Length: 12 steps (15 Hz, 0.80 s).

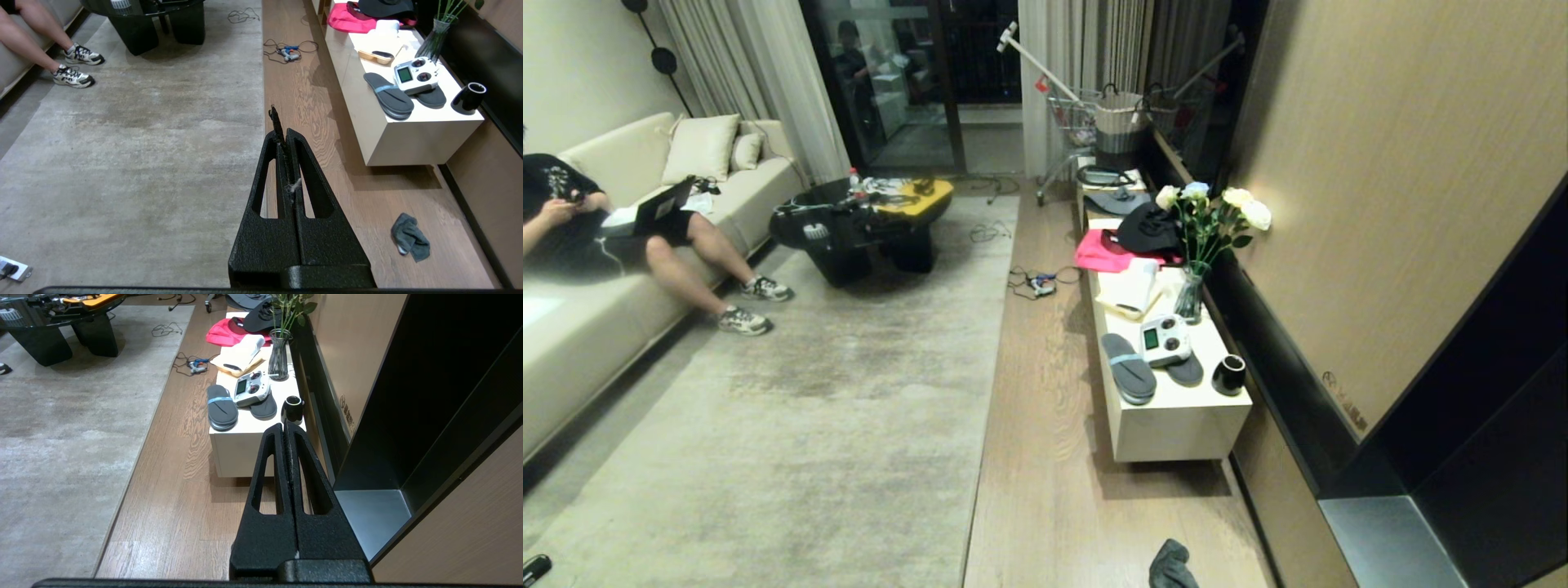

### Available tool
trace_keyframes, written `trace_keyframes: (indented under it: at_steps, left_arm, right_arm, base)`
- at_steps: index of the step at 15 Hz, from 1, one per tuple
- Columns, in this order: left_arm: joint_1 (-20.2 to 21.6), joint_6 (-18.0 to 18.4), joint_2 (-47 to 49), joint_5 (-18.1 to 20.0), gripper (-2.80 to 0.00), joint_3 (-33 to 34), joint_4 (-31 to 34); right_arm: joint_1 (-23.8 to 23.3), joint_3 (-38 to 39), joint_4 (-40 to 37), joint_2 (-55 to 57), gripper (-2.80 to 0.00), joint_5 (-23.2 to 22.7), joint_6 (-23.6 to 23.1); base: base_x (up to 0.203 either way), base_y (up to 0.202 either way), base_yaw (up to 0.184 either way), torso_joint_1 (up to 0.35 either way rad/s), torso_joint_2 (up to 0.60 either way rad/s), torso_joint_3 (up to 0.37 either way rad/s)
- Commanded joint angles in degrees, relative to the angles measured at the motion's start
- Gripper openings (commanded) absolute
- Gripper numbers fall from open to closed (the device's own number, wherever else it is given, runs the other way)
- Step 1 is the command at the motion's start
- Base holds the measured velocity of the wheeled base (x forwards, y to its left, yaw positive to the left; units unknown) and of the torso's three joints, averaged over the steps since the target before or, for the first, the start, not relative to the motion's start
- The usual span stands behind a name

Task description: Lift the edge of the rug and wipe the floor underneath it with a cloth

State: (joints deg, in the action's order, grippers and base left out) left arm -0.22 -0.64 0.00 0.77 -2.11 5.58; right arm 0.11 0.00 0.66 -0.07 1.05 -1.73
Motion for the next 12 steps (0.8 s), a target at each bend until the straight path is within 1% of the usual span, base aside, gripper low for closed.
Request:
trace_keyframes:
  at_steps: [1, 3, 8, 12]
  left_arm:
    - [0.03, -0.06, 0.00, 0.02, -2.80, 0.00, 0.04]
    - [-0.04, -0.06, 0.00, 0.02, -2.80, 0.00, 0.04]
    - [0.04, -0.06, 0.00, 0.02, -2.80, 0.00, 0.04]
    - [0.02, -0.06, 0.00, 0.02, -2.80, 0.00, 0.04]
  right_arm:
    - [-0.01, 0.00, 0.08, 0.07, -2.80, -0.08, 0.06]
    - [0.07, 0.00, 0.04, 0.07, -2.80, 0.01, 0.10]
    - [-0.02, 0.00, 0.13, 0.07, -2.80, 0.76, 1.95]
    - [0.03, 0.00, 0.13, 0.07, -2.80, 0.71, 1.91]
  base:
    - [0.000, 0.000, 0.000, 0.000, 0.00, 0.000]
    - [0.000, 0.000, 0.000, 0.000, 0.00, 0.000]
    - [0.000, 0.000, 0.000, 0.000, 0.00, 0.000]
    - [0.000, 0.000, 0.000, 0.000, 0.00, 0.000]
